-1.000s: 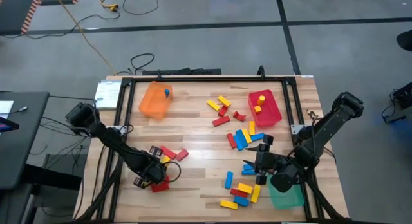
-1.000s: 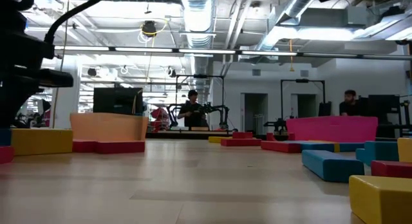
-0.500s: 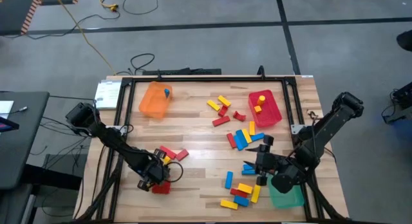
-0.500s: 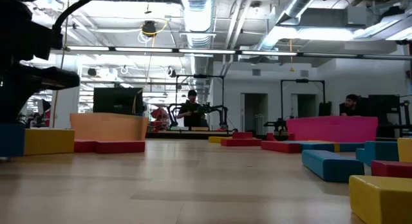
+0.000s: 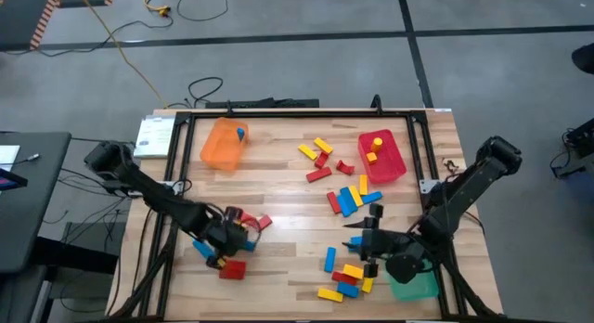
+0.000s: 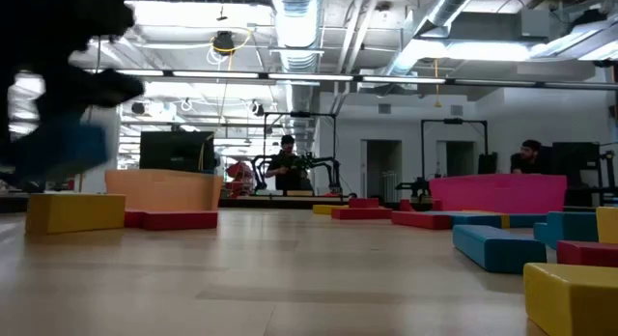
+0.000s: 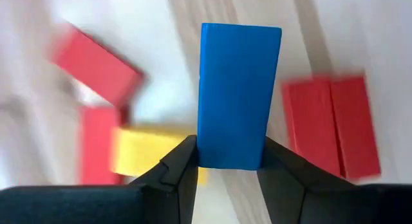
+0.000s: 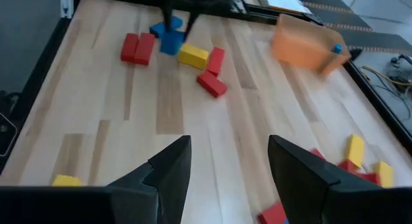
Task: Sort blocks
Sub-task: Put the blue rectangle block into the orange bin
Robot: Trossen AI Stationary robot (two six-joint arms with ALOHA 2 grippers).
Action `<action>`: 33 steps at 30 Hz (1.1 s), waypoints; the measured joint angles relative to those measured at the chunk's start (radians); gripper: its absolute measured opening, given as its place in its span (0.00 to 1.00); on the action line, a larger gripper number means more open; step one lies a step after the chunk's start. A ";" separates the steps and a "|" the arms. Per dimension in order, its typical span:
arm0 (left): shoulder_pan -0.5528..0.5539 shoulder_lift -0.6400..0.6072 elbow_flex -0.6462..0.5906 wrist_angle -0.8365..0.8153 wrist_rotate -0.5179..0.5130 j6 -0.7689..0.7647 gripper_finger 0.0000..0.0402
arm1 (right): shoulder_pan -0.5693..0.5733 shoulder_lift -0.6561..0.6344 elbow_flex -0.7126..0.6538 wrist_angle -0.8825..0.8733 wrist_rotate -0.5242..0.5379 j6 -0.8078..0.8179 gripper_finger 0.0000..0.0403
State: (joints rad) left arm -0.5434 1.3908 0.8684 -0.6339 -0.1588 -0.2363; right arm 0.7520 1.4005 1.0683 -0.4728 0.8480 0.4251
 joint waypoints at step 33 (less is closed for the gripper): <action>0.152 -0.062 -0.040 0.984 -0.206 0.410 0.32 | -0.290 0.192 -0.001 0.745 -0.206 -0.474 0.55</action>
State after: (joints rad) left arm -0.3919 1.3285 0.8288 0.3502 -0.3643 0.1741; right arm 0.4620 1.5925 1.0676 0.2723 0.6422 -0.0487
